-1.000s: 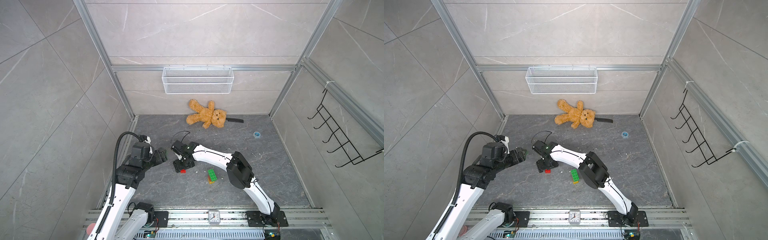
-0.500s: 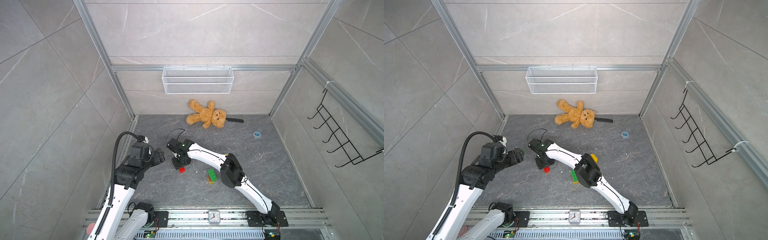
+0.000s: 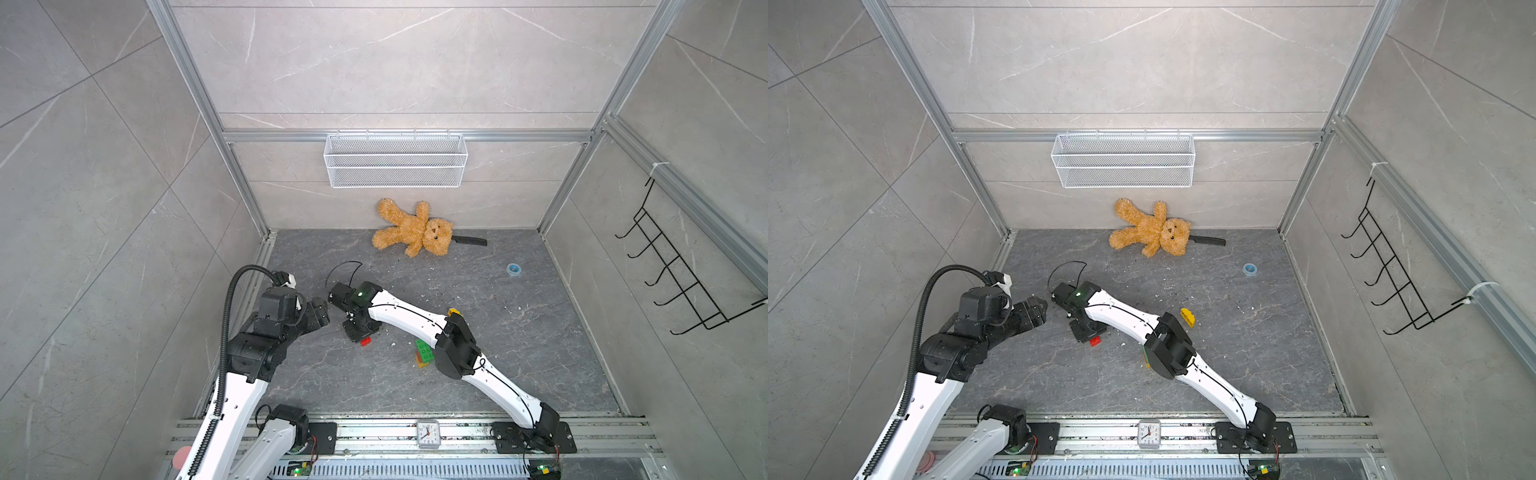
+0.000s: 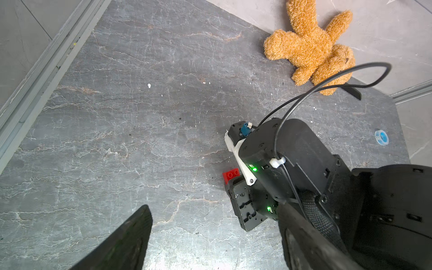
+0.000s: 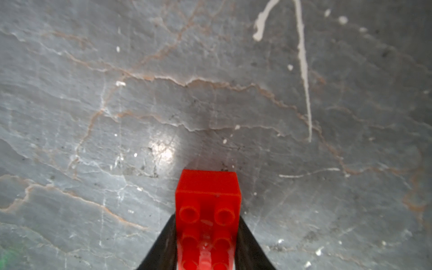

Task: Assemble an ice cream with lego
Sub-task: Pick up the lego brick from the center of the board, then assemble the lego brick with the lego brick.

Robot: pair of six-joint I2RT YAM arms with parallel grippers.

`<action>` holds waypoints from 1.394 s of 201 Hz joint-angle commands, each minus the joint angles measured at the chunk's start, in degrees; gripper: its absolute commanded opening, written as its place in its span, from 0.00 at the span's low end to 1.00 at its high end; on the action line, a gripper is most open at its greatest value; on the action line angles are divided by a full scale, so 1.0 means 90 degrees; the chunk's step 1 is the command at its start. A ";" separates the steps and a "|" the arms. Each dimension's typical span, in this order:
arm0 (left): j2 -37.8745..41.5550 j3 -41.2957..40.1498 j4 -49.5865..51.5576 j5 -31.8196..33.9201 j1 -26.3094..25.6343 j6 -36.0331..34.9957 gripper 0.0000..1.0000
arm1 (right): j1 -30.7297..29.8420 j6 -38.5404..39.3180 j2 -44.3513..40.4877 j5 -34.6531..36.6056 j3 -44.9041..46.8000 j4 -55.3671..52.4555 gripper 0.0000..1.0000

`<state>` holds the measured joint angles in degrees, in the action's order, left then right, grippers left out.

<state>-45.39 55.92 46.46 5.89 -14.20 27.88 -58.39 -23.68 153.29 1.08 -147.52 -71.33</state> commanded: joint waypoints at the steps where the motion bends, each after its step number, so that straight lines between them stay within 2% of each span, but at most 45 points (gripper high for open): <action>1: 0.0024 0.0033 0.0054 0.0062 0.0025 -0.0137 0.86 | -0.0027 0.0101 0.0149 0.0251 -0.0320 -0.0370 0.35; 54: -0.0092 0.0082 0.0047 -0.0032 0.0032 -0.0151 0.86 | -0.0002 0.0635 -0.0664 0.0534 -0.0642 -0.0966 0.31; 76: -0.0128 0.0054 -0.0135 -0.0310 0.0029 -0.0168 0.86 | 0.0114 0.0928 -0.1636 0.0451 -0.0109 -0.1224 0.31; 121: -0.0552 -0.0419 -0.1178 -0.1856 -0.0004 -0.0127 0.85 | 0.0565 0.0944 -0.4487 0.0250 0.3424 -0.0034 0.31; 139: -0.0720 -0.0700 -0.1578 -0.2159 -0.0109 0.0005 0.80 | 0.0656 0.0840 -0.5334 0.0487 0.4582 0.0204 0.32; 157: -0.0830 -0.1002 -0.2020 -0.2202 -0.0324 0.0183 0.73 | 0.0676 0.0384 -0.5823 0.0731 0.5421 0.0213 0.32; 171: -0.0948 -0.1268 -0.2464 -0.2295 -0.0529 0.0357 0.61 | 0.0689 -0.0227 -0.6030 0.0742 0.5843 0.0194 0.32; 187: -0.1137 -0.1541 -0.2968 -0.2290 -0.0877 0.0550 0.49 | 0.0687 -0.0738 -0.6230 0.0402 0.6299 0.0494 0.32; 216: -0.1520 -0.1880 -0.3488 -0.2161 -0.1509 0.0689 0.48 | 0.0609 -0.1033 -0.6283 0.0231 0.6728 0.0875 0.31; 280: -0.1656 -0.1828 -0.3298 -0.2025 -0.1537 0.0515 0.42 | 0.0502 -0.1172 -0.5974 0.0240 0.6783 0.0767 0.31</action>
<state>-60.80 37.91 18.79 -12.49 -28.01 33.01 -53.63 -32.03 98.50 3.42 -87.09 -64.40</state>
